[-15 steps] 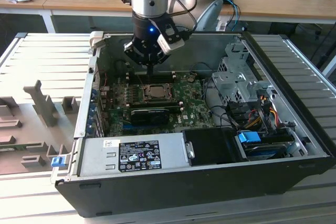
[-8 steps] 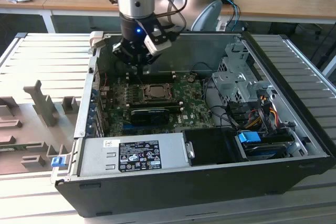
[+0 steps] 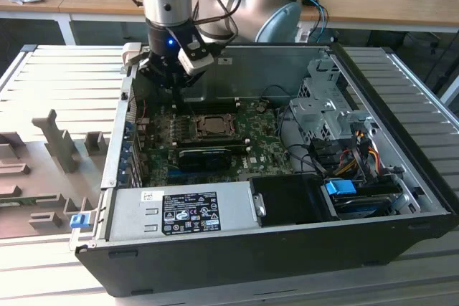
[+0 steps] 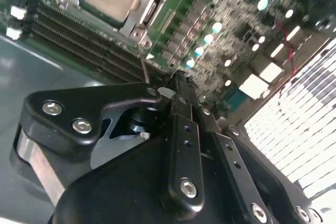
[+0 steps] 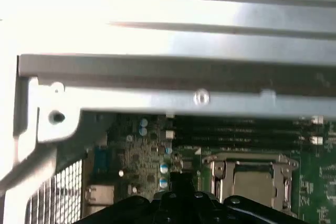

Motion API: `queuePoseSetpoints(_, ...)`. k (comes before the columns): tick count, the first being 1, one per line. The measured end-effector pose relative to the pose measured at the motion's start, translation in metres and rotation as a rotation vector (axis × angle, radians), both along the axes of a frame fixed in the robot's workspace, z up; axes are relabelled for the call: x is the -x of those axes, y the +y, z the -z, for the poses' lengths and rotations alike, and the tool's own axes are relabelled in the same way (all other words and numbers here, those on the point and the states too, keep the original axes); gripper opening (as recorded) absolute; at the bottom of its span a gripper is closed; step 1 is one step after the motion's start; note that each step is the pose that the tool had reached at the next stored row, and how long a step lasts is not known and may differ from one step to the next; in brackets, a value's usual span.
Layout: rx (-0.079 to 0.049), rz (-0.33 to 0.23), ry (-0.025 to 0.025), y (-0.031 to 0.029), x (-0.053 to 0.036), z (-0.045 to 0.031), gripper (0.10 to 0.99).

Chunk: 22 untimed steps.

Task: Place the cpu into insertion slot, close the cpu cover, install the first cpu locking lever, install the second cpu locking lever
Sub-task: 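Install the first cpu locking lever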

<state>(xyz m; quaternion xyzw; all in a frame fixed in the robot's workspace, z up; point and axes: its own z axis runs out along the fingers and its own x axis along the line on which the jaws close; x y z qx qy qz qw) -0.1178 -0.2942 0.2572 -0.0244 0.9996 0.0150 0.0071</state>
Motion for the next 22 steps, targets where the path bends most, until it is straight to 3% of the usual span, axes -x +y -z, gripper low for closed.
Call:
queuePoseSetpoints(2,0.0,0.0,0.0,0.0041,-0.0003,0.0001,0.106)
queuePoseSetpoints(3,0.0,0.0,0.0,0.005,-0.0049,0.0001,0.106)
queuePoseSetpoints(7,0.0,0.0,0.0041,0.007,-0.0298,0.0003,0.106)
queuePoseSetpoints(9,0.0,0.0,0.0115,0.0084,-0.0534,0.0013,0.106)
queuePoseSetpoints(11,-0.002,0.0,0.0137,0.0085,-0.0614,0.0014,0.106)
queuePoseSetpoints(14,-0.034,0.0,0.0135,0.0085,-0.0643,0.0026,0.106)
queuePoseSetpoints(19,-0.037,-0.008,0.0137,0.0088,-0.0647,0.0111,0.106)
queuePoseSetpoints(22,-0.037,-0.009,0.0136,0.0092,-0.0694,0.0192,0.106)
